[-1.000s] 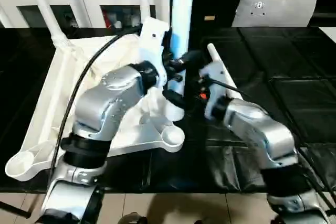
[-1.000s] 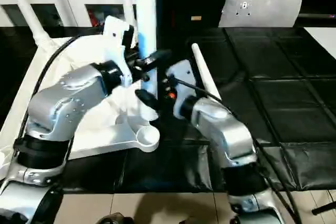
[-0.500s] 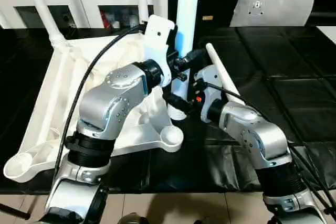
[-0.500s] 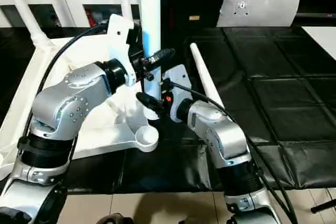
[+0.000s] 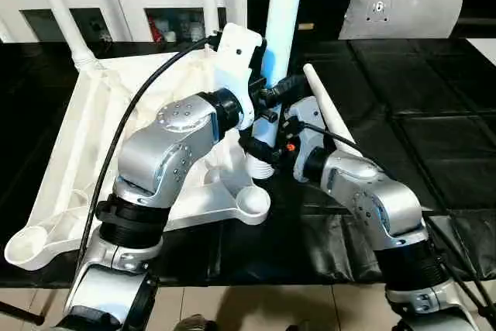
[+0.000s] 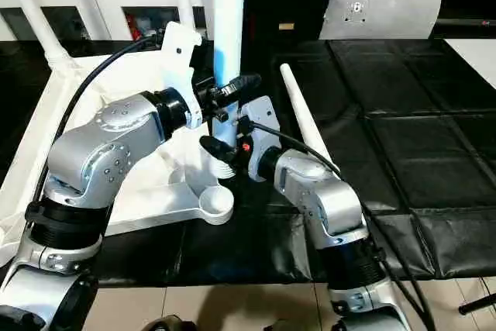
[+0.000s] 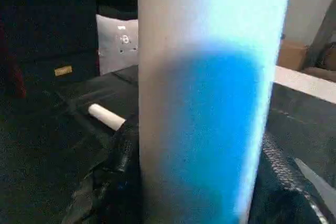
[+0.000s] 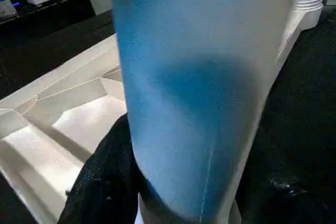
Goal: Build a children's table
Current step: Pick table leg
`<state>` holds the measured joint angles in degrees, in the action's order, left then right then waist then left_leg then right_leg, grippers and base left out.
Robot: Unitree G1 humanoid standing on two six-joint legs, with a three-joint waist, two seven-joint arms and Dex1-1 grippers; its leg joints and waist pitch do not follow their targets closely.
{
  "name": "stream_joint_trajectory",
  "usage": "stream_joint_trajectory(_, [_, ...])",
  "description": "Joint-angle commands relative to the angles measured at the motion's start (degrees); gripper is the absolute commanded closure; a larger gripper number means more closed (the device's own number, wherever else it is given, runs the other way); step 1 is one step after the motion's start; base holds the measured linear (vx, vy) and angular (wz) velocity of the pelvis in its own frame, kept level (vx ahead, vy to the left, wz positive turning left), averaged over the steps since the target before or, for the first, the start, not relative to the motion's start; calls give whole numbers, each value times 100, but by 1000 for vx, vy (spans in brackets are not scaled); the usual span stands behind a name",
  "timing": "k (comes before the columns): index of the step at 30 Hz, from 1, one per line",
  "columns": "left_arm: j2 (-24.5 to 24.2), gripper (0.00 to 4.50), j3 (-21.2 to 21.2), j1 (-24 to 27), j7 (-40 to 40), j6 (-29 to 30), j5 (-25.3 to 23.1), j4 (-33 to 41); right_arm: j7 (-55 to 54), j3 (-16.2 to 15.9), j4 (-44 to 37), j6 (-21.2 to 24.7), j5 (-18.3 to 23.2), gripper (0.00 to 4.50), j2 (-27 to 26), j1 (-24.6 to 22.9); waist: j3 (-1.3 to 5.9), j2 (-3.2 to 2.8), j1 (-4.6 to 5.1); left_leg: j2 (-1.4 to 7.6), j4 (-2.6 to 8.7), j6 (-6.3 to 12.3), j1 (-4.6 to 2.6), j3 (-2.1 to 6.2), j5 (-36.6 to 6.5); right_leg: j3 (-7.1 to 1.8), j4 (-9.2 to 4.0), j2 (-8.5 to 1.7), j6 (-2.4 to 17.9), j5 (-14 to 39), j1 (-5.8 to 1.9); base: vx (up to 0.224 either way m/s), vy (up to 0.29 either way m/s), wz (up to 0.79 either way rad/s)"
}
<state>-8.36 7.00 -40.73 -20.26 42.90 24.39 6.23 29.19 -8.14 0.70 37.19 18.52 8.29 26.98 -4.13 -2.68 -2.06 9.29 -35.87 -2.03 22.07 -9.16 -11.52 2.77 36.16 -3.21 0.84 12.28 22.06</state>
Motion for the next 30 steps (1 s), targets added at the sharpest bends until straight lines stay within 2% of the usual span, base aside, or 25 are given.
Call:
stream_joint_trajectory(1, [32, 179, -23, -29, -233, 112, 264, 343, -82, 173, 10, 64, 38, 258, 56, 16, 474, 13, -8, 318, 382, 94, -73, 95, -232, -282, -357, -453, 1485, -49, -331, 0, 0, 0])
stream_joint_trajectory(2, [33, 159, -19, -23, -258, 116, 280, 364, -87, 175, 10, 72, 38, 259, 57, 15, 477, 11, -9, 319, 380, 99, -71, 95, -225, -281, -354, -452, 1487, -70, -334, 0, 0, 0])
stream_joint_trajectory(6, [136, 144, -72, 55, -433, 145, 548, 596, -160, 209, 49, 86, 10, 259, 43, 29, 465, 24, 2, 304, 376, 117, -64, 82, -289, -284, -374, -457, 1469, 81, -338, 0, 0, 0])
stream_joint_trajectory(7, [136, 124, -74, 62, -468, 141, 570, 618, -162, 214, 54, 85, 8, 259, 36, 33, 468, 16, 0, 309, 374, 125, -63, 84, -282, -284, -383, -459, 1464, 113, -335, 0, 0, 0])
stream_joint_trajectory(9, [133, 116, -73, 65, -491, 138, 577, 627, -157, 214, 56, 82, 8, 259, 31, 35, 463, 16, 12, 308, 383, 117, -66, 89, -324, -277, -386, -445, 1433, 175, -332, 0, 0, 0])
stream_joint_trajectory(10, [132, 111, -78, 103, -563, 133, 653, 680, -171, 223, 51, 38, 5, 259, 7, 40, 462, -14, 9, 308, 381, 105, -74, 92, -345, -278, -386, -446, 1429, 199, -323, 0, 0, 0])
stream_joint_trajectory(11, [134, 101, -82, 108, -570, 134, 665, 687, -174, 226, 51, 14, 3, 259, 0, 41, 459, 1, 20, 306, 383, 103, -68, 89, -361, -278, -394, -443, 1424, 208, -326, 0, 0, 0])
stream_joint_trajectory(12, [183, 101, -179, 200, -679, 170, 901, 805, -239, 288, 15, -312, -10, 259, -134, 58, 462, -5, 21, 315, 384, 72, -66, 89, -414, -283, -388, -460, 1434, 224, -319, 0, 0, 0])
stream_joint_trajectory(13, [209, 79, -235, 238, -729, 183, 1018, 851, -262, 318, -16, -380, 16, 259, -184, 64, 463, -4, 23, 315, 389, 64, -63, 91, -397, -278, -385, -451, 1448, 190, -325, 0, 0, 0])
stream_joint_trajectory(15, [266, 70, -382, 332, -913, 194, 1321, 945, -217, 270, -48, -385, 12, 259, -168, 58, 465, 17, 12, 313, 387, 77, -67, 84, -361, -279, -373, -452, 1476, 132, -323, 0, 0, 0])
stream_joint_trajectory(19, [341, 28, -636, 442, -1053, 92, 1678, 1089, -76, 231, -11, -453, 28, 259, -137, 49, 454, -3, 5, 315, 396, 77, -86, 78, -449, -281, -389, -437, 1435, 246, -307, 0, 0, 0])
stream_joint_trajectory(21, [361, 15, -721, 450, -1021, 61, 1724, 1098, -63, 258, 5, -518, 32, 259, -141, 51, 449, 4, 5, 321, 405, 51, -84, 77, -502, -282, -399, -440, 1414, 320, -308, 0, 0, 0])
stream_joint_trajectory(22, [370, 6, -776, 468, -999, 44, 1750, 1114, -63, 274, 16, -579, 26, 259, -154, 42, 447, 31, 4, 320, 410, 49, -74, 78, -504, -283, -393, -445, 1405, 337, -316, 0, 0, 0])
stream_joint_trajectory(25, [313, 0, -1050, 510, -945, -69, 1804, 1111, -56, 393, 65, -714, 54, 259, -158, 62, 448, 25, 10, 309, 404, 71, -72, 71, -468, -285, -401, -441, 1366, 353, -312, 0, 0, 0])
stream_joint_trajectory(27, [182, 0, -1199, 551, -991, -86, 1836, 1093, -21, 505, 33, -640, 159, 259, -116, 68, 450, 18, 10, 300, 399, 78, -72, 68, -460, -287, -404, -436, 1353, 354, -315, 0, 0, 0])
stream_joint_trajectory(30, [-126, 0, -1265, 677, -1136, -56, 1801, 1119, 52, 755, -34, -229, 489, 259, -54, 81, 456, 1, 25, 303, 408, 90, -86, 80, -436, -277, -386, -418, 1304, 312, -312, 0, 0, 0])
